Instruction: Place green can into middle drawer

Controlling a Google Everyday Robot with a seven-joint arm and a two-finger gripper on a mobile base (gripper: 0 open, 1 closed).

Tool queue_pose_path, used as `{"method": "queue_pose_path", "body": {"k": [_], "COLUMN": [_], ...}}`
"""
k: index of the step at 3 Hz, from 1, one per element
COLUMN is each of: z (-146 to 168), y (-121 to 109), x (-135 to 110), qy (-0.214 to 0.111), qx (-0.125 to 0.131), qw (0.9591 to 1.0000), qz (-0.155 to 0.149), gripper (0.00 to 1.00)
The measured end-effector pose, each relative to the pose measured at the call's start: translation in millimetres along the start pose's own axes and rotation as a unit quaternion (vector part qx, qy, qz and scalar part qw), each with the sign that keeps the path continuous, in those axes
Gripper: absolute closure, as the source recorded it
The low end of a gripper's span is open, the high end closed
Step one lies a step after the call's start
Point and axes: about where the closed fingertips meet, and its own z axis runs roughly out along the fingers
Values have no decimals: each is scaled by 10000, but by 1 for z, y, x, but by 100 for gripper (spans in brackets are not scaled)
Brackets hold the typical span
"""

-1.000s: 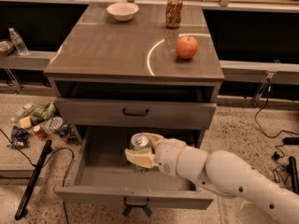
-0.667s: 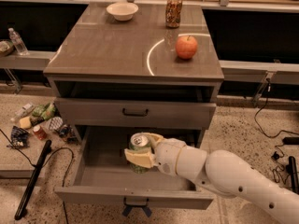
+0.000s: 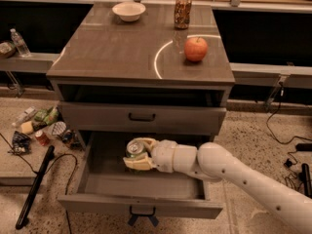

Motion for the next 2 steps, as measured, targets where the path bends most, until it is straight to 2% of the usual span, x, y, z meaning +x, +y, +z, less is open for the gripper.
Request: {"method": "queue_pose_path", "body": {"k": [1,2], "z": [33,60], "y": [-19,-34], "x": [36,78], "qy": [-41,42], "qx": [-639,-1109], "qw": [9963,9880], "qz": [-567,-1079], "gripper": [100,100]}}
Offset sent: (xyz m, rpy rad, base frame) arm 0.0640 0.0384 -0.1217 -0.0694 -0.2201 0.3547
